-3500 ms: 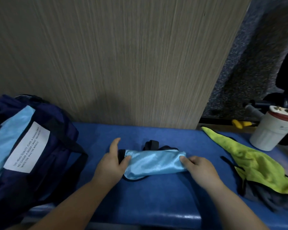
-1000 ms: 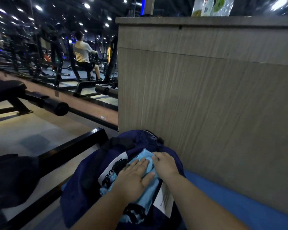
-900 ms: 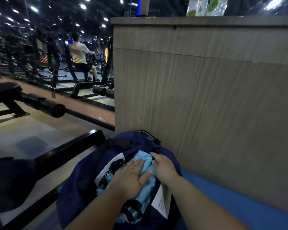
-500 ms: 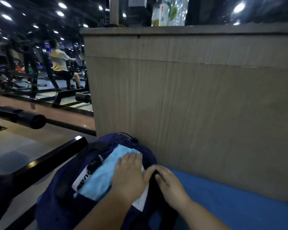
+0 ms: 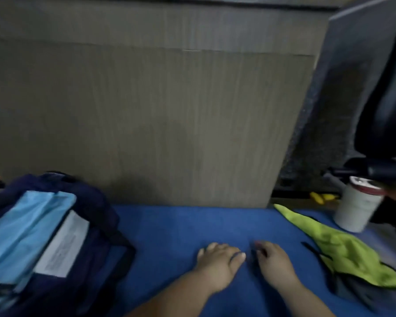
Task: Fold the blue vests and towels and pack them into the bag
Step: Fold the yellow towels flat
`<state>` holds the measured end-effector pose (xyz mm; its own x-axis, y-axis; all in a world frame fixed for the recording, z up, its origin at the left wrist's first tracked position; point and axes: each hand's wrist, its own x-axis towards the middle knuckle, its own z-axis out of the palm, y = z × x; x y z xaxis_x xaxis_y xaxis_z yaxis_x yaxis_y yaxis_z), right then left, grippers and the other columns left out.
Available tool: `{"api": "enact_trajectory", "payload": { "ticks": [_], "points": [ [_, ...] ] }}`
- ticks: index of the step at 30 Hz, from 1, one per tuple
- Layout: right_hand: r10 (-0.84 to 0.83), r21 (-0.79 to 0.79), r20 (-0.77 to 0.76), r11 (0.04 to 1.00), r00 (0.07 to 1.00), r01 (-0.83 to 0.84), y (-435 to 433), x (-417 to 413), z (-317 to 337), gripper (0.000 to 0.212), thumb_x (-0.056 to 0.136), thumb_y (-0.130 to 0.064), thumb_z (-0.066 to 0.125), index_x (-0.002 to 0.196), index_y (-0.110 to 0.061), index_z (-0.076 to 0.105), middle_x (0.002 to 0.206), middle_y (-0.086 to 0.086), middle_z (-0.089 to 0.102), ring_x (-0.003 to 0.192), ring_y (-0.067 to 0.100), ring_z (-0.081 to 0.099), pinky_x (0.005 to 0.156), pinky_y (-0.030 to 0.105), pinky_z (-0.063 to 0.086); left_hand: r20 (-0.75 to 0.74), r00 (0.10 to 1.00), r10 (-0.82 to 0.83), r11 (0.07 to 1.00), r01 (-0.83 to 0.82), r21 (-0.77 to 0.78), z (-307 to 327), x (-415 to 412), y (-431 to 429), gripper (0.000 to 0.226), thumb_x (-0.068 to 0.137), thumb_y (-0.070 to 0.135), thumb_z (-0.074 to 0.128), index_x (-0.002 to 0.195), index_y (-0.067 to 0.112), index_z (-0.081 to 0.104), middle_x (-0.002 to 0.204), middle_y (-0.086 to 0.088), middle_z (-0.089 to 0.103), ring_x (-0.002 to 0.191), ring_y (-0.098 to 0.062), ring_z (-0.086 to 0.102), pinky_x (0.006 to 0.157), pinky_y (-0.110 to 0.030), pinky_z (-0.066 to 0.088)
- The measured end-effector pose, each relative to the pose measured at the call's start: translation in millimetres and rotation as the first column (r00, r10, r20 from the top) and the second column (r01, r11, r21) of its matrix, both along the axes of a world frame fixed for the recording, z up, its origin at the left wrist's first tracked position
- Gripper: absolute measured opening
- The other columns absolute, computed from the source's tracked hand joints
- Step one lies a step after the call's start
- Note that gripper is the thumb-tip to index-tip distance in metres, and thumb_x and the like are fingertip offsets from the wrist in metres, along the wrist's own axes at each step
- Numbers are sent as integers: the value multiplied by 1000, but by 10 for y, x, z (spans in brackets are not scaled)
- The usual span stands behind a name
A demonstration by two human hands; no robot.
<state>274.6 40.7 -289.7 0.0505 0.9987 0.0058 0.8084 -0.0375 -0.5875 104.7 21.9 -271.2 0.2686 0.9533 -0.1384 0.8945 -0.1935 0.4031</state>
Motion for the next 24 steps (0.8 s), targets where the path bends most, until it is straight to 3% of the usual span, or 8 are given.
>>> {"api": "enact_trajectory", "payload": {
  "ticks": [2, 8, 11, 15, 19, 24],
  "points": [
    [-19, -7, -49, 1000, 999, 19, 4, 185, 36, 33, 97, -9, 49, 128, -12, 59, 127, 5, 62, 121, 21, 53, 95, 21, 36, -20, 1000, -15, 1000, 15, -5, 1, 223, 97, 49, 101, 55, 21, 133, 33, 51, 141, 2, 44, 133, -26, 33, 107, -42, 26],
    [-3, 7, -105, 1000, 995, 4, 35, 390, 114, 40, 94, -12, 56, 135, -13, 53, 125, 5, 64, 118, 24, 57, 89, 21, 37, -81, 995, 50, 999, -50, 3, 13, 523, 292, 42, 100, 56, 28, 126, 36, 54, 128, -3, 46, 124, -27, 41, 102, -41, 34],
    [-108, 89, 41, 991, 993, 105, 68, 601, 240, 46, 89, -22, 62, 135, -18, 53, 124, 6, 65, 120, 28, 53, 101, 33, 39, -54, 994, 99, 994, -96, 50, -36, 573, 310, 40, 98, 57, 32, 123, 36, 56, 123, 1, 48, 123, -24, 43, 101, -39, 36],
    [-373, 129, 423, 927, 826, 353, 24, 876, 365, 45, 90, -42, 55, 133, -29, 49, 138, 4, 47, 134, 29, 31, 115, 51, 13, -22, 991, 132, 986, -129, 106, -105, 596, 300, 38, 97, 57, 36, 118, 35, 58, 117, 4, 50, 121, -19, 44, 101, -38, 35],
    [-409, 24, 479, 891, 776, 454, -28, 928, 382, 40, 90, -29, 47, 130, -28, 45, 146, 10, 28, 137, 40, 17, 115, 55, 11, -38, 991, 131, 978, -123, 170, -182, 624, 262, 38, 95, 60, 39, 122, 39, 55, 120, 9, 47, 122, -15, 41, 102, -37, 32],
    [-468, 13, 489, 848, 737, 530, -46, 1082, 531, 46, 88, -24, 49, 134, -29, 42, 151, 10, 26, 141, 42, 12, 113, 60, 14, -83, 995, 55, 986, -42, 160, -256, 553, 205, 48, 94, 62, 38, 139, 43, 41, 130, 12, 38, 127, -13, 34, 106, -33, 26]
  ]
}}
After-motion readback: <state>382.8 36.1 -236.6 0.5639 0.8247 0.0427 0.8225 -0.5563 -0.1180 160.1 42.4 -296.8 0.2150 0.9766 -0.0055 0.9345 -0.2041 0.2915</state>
